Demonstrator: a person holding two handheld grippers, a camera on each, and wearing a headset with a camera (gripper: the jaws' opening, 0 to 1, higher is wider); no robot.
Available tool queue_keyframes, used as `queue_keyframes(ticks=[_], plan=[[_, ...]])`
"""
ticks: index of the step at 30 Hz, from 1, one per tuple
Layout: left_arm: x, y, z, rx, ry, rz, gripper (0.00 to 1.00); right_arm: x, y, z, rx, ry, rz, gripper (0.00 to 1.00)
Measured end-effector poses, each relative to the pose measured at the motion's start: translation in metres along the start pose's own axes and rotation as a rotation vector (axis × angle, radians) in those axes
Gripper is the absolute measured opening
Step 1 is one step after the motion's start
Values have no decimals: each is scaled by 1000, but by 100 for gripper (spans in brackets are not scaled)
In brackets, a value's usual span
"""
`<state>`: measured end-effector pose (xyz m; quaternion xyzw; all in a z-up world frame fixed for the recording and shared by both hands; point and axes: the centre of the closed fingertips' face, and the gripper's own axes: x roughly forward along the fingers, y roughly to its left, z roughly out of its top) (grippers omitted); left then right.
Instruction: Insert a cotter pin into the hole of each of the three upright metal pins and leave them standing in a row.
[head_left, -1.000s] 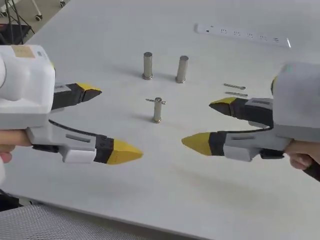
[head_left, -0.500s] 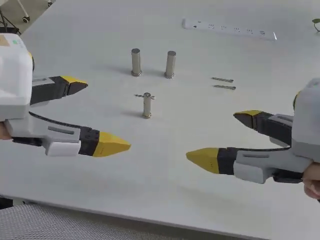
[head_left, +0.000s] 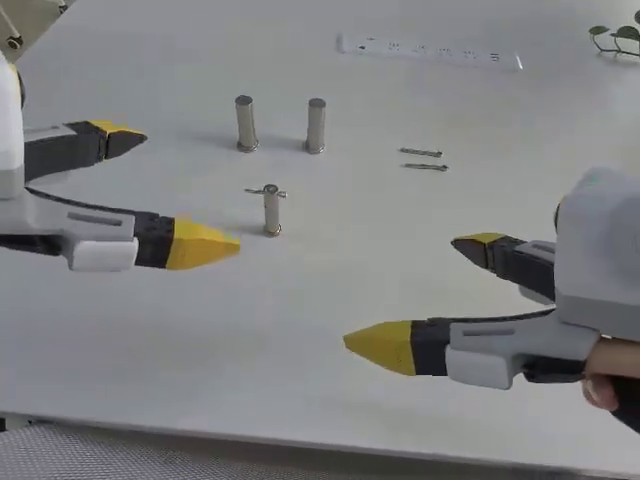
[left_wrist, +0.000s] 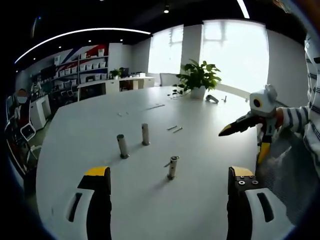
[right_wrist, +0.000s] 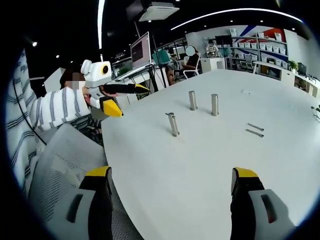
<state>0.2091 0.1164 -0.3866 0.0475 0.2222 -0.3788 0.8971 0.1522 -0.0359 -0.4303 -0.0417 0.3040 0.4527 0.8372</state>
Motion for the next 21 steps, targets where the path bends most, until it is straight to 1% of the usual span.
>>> queue_keyframes(ticks=[2,3,5,7,9,11,13,18,21], plan=[[3,8,6,10,-9,13,97,-1,-1,0,-5,1,-6,98],[9,17,7,13,-12,18,97,-1,-2,1,-2,2,-10,98],[13,23,11,13,-19,17,97,-3,-3,2,1,-3,-19,98],[18,31,14,5,-28,13,96,-4,-5,2,-2,0,-24,98],[24,38,18,-23,-46,9,94,-6,-6,1,-3,7,-32,98],[30,46,23,-25,-59,14,93,-7,-7,1,-1,10,-34,98],[36,55,26,-23,-60,23,92,-9,-8,0,5,15,-37,98],[52,74,30,-42,-58,41,86,-11,-9,-2,8,19,-48,98],[61,88,28,-44,-55,86,82,-11,-10,-5,8,26,-53,97]])
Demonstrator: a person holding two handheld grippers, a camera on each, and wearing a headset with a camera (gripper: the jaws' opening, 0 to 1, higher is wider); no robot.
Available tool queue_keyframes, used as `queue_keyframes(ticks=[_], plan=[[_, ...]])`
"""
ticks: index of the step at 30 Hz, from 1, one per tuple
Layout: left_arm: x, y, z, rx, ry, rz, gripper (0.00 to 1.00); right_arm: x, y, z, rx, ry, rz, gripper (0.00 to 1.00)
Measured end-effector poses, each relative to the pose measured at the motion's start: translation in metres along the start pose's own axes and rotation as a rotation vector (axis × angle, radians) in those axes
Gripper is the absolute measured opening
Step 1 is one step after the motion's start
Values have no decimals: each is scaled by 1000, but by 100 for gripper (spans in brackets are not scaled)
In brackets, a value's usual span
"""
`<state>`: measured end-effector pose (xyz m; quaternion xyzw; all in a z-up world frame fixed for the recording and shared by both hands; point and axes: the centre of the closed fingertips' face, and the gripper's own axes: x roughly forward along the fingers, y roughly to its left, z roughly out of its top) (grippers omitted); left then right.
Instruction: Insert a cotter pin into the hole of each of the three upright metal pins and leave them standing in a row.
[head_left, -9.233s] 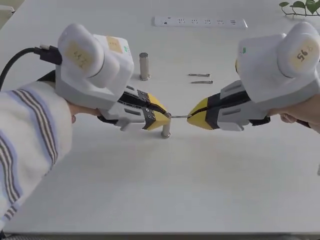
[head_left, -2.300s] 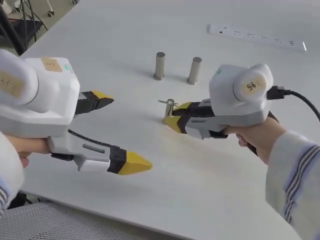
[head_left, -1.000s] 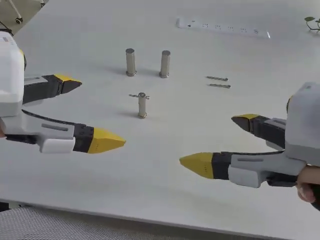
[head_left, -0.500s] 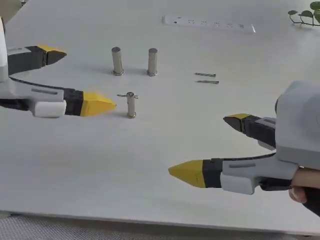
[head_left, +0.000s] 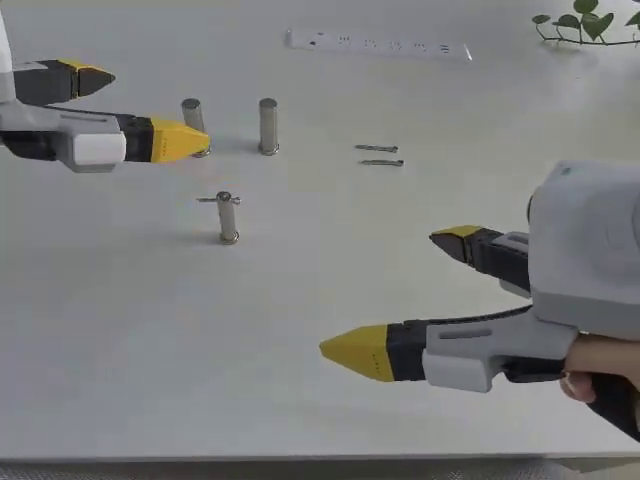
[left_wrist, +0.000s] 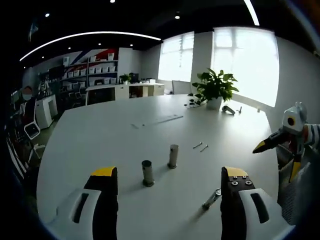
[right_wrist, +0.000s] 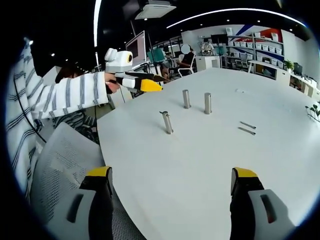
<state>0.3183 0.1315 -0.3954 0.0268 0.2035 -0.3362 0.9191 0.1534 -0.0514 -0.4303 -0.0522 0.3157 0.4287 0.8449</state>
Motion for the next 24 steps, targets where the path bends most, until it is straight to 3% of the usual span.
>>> queue_keyframes(ticks=[4,8,10,17,18,20,21,22,24], plan=[[16,13,-7,-6,21,28,78,0,0,-3,1,8,2,97],[25,18,-7,-25,15,27,70,0,2,-1,10,-4,13,97],[30,24,-9,10,29,49,64,0,2,-1,7,-4,13,97],[47,23,-24,73,99,56,45,1,2,0,4,-4,14,96],[47,17,-23,71,99,58,43,1,2,0,1,-4,14,96],[51,16,-25,41,103,64,40,2,2,-1,-2,-1,14,96],[53,16,-26,47,108,65,38,2,2,-1,-1,1,14,95],[54,6,-26,59,115,70,35,2,2,-2,0,4,14,95],[56,4,-27,57,119,70,30,2,2,-3,1,8,13,95]])
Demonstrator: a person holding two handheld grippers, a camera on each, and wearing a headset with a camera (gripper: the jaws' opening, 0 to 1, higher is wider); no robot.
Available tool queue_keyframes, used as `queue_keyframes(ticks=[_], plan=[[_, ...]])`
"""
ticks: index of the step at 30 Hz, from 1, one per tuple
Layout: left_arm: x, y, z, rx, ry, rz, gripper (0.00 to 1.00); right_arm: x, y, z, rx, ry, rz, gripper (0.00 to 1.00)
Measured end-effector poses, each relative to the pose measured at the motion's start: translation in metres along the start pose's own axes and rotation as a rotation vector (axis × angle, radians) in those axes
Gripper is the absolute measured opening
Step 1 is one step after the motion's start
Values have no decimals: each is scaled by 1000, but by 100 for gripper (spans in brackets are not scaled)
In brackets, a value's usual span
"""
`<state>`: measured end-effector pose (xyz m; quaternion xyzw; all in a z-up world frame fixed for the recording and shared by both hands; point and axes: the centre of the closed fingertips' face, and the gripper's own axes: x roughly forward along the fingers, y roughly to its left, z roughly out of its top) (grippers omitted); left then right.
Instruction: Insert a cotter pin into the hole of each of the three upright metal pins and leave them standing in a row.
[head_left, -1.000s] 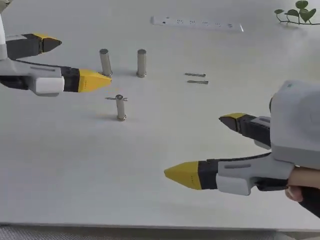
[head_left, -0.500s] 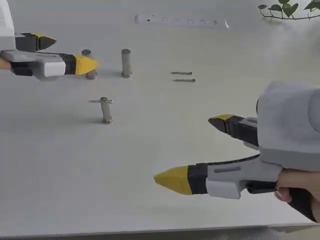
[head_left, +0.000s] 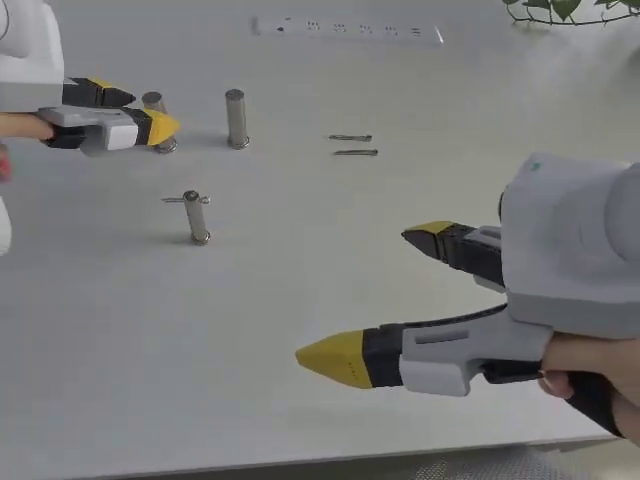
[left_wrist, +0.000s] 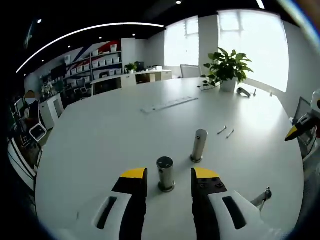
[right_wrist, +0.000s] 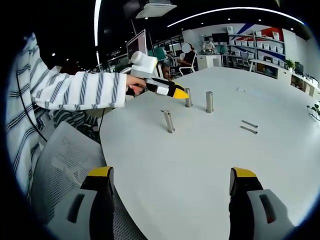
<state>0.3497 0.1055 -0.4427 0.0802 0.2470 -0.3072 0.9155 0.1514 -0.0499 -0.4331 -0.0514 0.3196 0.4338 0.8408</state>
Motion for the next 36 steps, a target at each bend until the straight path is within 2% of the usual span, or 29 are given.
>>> queue_keyframes(ticks=[5,7,10,18,21,26,33,36], plan=[[3,1,-1,-4,2,18,24,-1,-2,0,-12,5,-4,94],[7,7,-1,-8,2,15,18,-1,-4,-1,-12,8,-10,94],[8,7,-2,-14,3,16,11,-2,-7,0,-7,5,-16,93],[10,10,-3,16,7,8,10,-5,-12,1,-2,-3,-34,92],[10,10,-3,23,8,20,10,-6,-13,1,-1,-3,-38,92],[9,14,-4,-42,10,43,10,-6,-13,1,2,-5,-40,92],[6,19,-6,-37,32,52,9,-11,-16,5,3,-13,-52,91],[2,20,-2,-54,15,49,9,-11,-17,6,1,-21,-57,91]])
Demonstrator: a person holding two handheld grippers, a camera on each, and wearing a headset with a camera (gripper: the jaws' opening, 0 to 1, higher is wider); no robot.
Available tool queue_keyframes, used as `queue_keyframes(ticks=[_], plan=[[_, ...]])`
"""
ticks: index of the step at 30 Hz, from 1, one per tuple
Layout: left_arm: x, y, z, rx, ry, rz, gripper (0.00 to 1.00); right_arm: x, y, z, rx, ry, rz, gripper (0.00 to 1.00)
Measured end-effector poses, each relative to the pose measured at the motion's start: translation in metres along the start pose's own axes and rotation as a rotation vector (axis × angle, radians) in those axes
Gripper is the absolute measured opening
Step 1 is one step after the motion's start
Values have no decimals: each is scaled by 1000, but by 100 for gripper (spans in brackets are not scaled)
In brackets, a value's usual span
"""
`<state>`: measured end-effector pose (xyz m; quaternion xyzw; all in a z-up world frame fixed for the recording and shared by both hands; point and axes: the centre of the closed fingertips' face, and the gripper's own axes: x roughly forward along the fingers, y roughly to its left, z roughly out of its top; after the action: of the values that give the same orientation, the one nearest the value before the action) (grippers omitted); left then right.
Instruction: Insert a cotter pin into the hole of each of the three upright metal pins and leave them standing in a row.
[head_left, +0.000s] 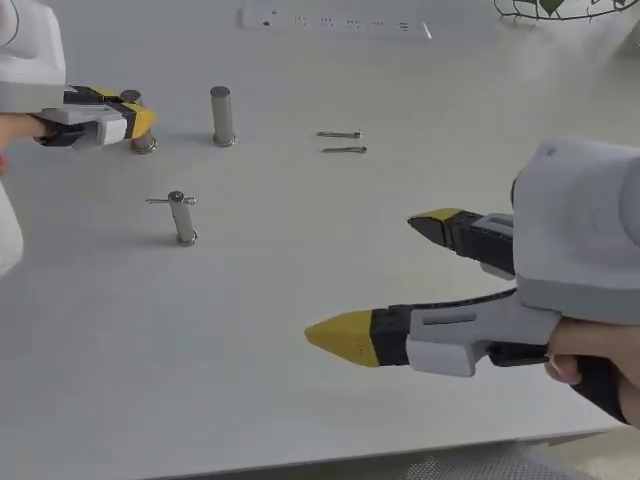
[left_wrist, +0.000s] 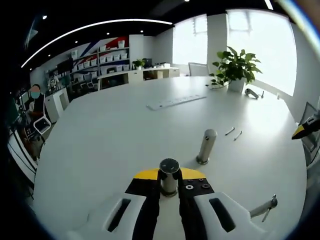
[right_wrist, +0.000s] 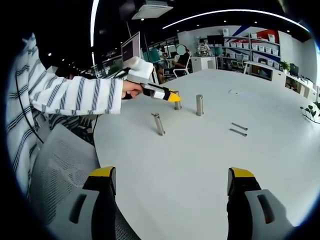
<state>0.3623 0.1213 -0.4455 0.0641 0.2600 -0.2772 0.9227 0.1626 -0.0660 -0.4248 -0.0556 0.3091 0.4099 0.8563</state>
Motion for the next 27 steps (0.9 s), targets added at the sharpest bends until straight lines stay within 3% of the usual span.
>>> queue_keyframes(ticks=[2,5,10,13,18,22,27], plan=[[-4,0,5,-14,-11,-13,9,-1,0,1,0,-5,-3,91],[-16,-10,18,-15,-37,-22,9,-2,0,1,-1,-9,-7,91],[-25,-8,36,-43,-80,-43,9,-6,-1,5,-3,-19,-13,90],[-29,-9,46,-91,-74,-73,9,-8,0,8,-5,-30,-14,90],[-38,-17,62,-76,-109,-101,9,-11,0,11,-8,-43,-14,90],[-43,-29,65,-87,-110,-128,9,-13,1,13,-8,-55,-12,90],[-47,-50,62,-37,-98,-167,9,-15,3,14,-12,-64,-6,90]])
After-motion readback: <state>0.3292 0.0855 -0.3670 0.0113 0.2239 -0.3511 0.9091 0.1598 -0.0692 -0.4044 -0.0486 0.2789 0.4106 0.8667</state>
